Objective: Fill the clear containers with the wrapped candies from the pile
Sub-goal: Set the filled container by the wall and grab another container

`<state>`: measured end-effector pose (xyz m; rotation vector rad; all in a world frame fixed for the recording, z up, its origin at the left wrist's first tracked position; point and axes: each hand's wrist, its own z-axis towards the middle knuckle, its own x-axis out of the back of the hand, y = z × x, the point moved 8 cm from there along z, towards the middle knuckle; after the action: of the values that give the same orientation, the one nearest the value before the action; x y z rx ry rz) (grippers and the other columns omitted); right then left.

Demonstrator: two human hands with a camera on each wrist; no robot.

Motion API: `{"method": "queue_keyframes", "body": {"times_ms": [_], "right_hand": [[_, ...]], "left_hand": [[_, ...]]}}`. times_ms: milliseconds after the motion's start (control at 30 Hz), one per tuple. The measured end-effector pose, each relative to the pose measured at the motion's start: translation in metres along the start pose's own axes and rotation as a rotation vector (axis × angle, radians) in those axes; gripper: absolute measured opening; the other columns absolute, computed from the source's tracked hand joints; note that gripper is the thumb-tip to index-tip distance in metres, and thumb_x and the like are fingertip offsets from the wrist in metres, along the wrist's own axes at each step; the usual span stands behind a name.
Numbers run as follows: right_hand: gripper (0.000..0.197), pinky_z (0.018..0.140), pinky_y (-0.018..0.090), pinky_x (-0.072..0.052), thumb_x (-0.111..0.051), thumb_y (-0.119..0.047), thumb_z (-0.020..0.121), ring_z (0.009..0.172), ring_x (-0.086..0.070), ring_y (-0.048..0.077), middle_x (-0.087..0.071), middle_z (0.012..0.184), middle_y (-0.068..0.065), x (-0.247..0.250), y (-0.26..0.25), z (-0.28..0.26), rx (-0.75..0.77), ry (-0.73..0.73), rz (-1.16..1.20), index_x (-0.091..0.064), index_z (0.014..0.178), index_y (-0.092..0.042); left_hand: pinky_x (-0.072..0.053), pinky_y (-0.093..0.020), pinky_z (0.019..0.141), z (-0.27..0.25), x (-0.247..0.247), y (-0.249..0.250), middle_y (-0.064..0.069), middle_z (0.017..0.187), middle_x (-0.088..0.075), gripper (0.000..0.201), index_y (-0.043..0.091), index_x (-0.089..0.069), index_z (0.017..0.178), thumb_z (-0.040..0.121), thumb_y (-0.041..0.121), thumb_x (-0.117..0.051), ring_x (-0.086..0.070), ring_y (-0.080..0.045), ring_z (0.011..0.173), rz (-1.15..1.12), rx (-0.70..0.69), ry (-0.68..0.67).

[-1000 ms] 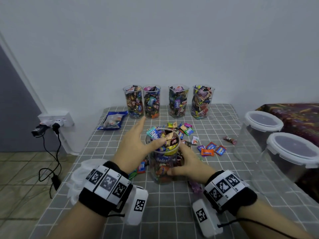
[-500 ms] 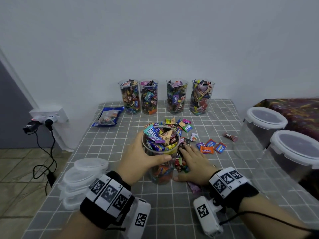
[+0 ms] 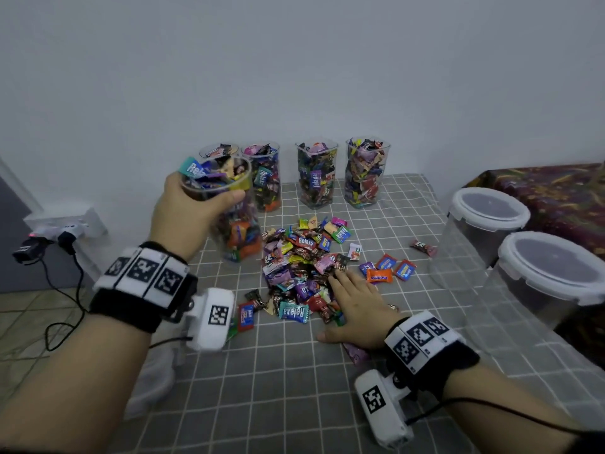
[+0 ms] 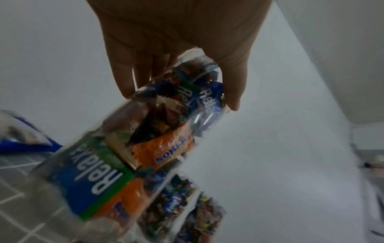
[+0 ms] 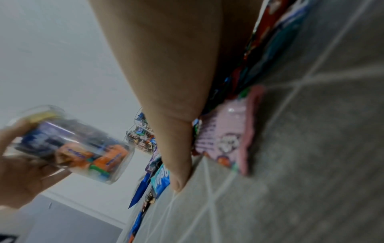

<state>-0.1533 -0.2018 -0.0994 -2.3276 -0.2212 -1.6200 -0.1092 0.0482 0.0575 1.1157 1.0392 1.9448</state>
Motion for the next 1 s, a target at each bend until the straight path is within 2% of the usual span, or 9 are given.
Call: {"method": "queue_keyframes", "body": {"times_ms": [100,233,300,400,667,733,800,900,1000], "right_hand": [[0.106,0.117,0.041,0.003,-0.047,-0.071,0.081,0.145,0.014,0.021,0.015,0.158,0.003,0.0,0.0,0.0,0.003,0.001,0.008,0.01,0.151,-0.014],[0.106,0.117,0.04,0.004,-0.048,-0.071,0.081,0.145,0.013,0.021,0.015,0.158,0.002,0.001,0.001,0.0,0.008,0.012,0.025,0.009,0.151,-0.015],[0.106,0.117,0.04,0.005,-0.049,-0.07,0.081,0.145,0.014,0.02,0.015,0.158,0.002,0.0,0.001,0.001,0.011,0.025,0.037,0.009,0.151,-0.015],[0.107,0.117,0.04,0.005,-0.05,-0.07,0.08,0.145,0.014,0.02,0.015,0.158,0.001,0.0,0.001,0.001,0.016,0.033,0.049,0.009,0.151,-0.016],[0.108,0.117,0.04,0.006,-0.051,-0.071,0.079,0.145,0.015,0.02,0.015,0.158,0.001,0.0,0.002,0.002,0.015,0.026,0.067,0.009,0.151,-0.017],[0.107,0.117,0.039,0.006,-0.052,-0.069,0.08,0.145,0.014,0.02,0.015,0.158,0.001,0.001,0.001,0.002,0.015,0.039,0.078,0.008,0.151,-0.017],[0.105,0.116,0.039,0.006,-0.054,-0.066,0.081,0.145,0.015,0.02,0.015,0.158,0.001,0.002,0.002,0.001,0.01,0.057,0.106,0.007,0.151,-0.018],[0.106,0.117,0.04,0.005,-0.058,-0.062,0.08,0.144,0.018,0.022,0.018,0.158,0.001,0.004,0.004,-0.001,-0.023,0.087,0.183,0.008,0.151,-0.019],[0.109,0.116,0.039,0.007,-0.059,-0.061,0.08,0.144,0.02,0.024,0.021,0.157,0.004,0.007,0.008,-0.005,-0.065,0.101,0.222,0.012,0.15,-0.017]], "left_hand": [[-0.047,-0.037,0.093,0.024,-0.004,-0.015,-0.005,0.122,-0.06,0.077,0.012,-0.045,0.125,0.065,0.046,-0.08,-0.057,-0.023,0.108,0.111,0.042,0.068],[-0.044,-0.037,0.091,0.043,-0.016,-0.037,-0.011,0.124,-0.058,0.079,0.009,-0.042,0.126,0.067,0.046,-0.08,-0.056,-0.029,0.111,0.202,0.12,0.103],[-0.044,-0.038,0.091,0.05,-0.02,-0.047,-0.013,0.125,-0.057,0.082,0.008,-0.042,0.126,0.065,0.047,-0.08,-0.055,-0.031,0.112,0.201,0.152,0.12],[-0.041,-0.033,0.086,0.054,-0.028,-0.058,-0.013,0.124,-0.057,0.078,0.006,-0.042,0.125,0.067,0.042,-0.08,-0.055,-0.03,0.111,0.174,0.183,0.127],[-0.039,-0.042,0.102,0.059,-0.033,-0.077,-0.013,0.135,-0.05,0.088,0.009,-0.033,0.136,0.069,0.044,-0.078,-0.049,-0.03,0.122,0.143,0.204,0.085],[-0.03,-0.044,0.111,0.057,-0.031,-0.073,-0.014,0.146,-0.037,0.101,0.01,-0.018,0.146,0.071,0.039,-0.079,-0.037,-0.029,0.134,0.131,0.178,0.095],[-0.018,-0.042,0.117,0.049,-0.025,-0.058,-0.014,0.154,-0.021,0.106,0.009,-0.008,0.15,0.074,0.038,-0.076,-0.019,-0.027,0.142,0.177,0.114,0.165],[-0.01,-0.038,0.118,0.027,-0.027,-0.007,-0.01,0.157,-0.013,0.092,0.01,-0.012,0.15,0.083,0.036,-0.069,-0.009,-0.023,0.145,0.264,-0.117,0.22],[-0.015,-0.04,0.118,0.01,-0.055,0.044,-0.007,0.155,-0.02,0.079,0.013,-0.021,0.148,0.085,0.033,-0.065,-0.016,-0.02,0.143,0.255,-0.305,0.092]]}}
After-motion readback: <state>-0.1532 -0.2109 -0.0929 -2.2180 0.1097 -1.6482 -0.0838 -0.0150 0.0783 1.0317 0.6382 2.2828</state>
